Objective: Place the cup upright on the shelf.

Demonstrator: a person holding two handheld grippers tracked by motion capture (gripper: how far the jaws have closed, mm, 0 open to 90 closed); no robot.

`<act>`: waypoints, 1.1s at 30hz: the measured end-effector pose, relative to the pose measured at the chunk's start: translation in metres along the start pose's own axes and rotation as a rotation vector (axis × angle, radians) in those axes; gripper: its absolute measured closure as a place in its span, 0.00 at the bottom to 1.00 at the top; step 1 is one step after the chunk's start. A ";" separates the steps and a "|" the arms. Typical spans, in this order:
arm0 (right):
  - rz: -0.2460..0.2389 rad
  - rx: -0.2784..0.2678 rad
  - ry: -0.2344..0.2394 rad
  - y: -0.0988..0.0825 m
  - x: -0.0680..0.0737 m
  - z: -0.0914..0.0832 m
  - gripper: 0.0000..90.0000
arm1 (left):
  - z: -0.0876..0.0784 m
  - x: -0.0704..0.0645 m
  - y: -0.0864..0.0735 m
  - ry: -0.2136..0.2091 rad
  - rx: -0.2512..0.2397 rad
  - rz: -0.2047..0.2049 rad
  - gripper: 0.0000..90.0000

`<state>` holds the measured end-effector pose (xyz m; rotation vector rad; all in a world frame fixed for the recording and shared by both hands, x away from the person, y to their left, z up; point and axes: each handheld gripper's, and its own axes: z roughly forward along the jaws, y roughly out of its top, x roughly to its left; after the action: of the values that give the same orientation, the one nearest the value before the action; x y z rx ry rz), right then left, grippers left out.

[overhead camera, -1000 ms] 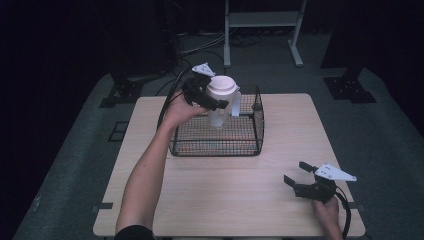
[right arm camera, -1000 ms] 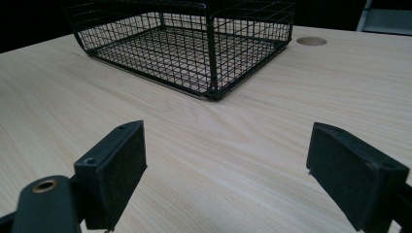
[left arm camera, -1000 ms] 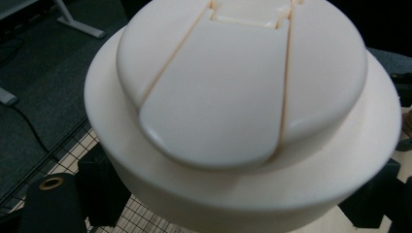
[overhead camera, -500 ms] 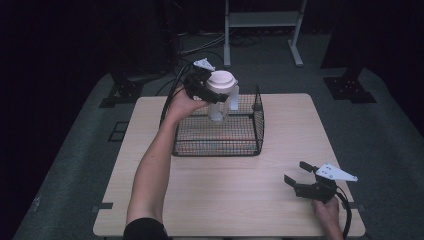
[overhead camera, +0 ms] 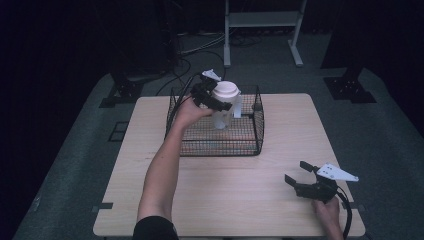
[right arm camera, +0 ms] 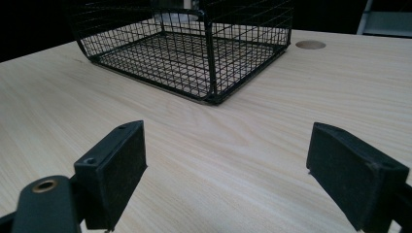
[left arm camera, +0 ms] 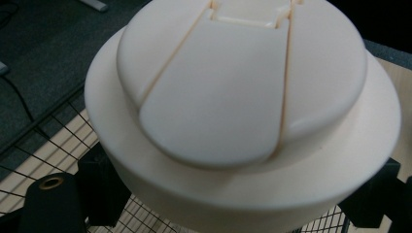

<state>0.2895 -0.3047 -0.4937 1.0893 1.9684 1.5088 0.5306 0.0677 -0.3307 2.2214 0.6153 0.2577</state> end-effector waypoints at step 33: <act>-0.001 -0.008 -0.003 0.000 0.000 0.000 0.15 | 0.017 -0.003 -0.041 0.012 0.052 -0.035 0.17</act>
<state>0.2894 -0.3053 -0.4936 1.0859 1.9592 1.5122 0.5195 0.0784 -0.3726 2.2583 0.6732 0.2399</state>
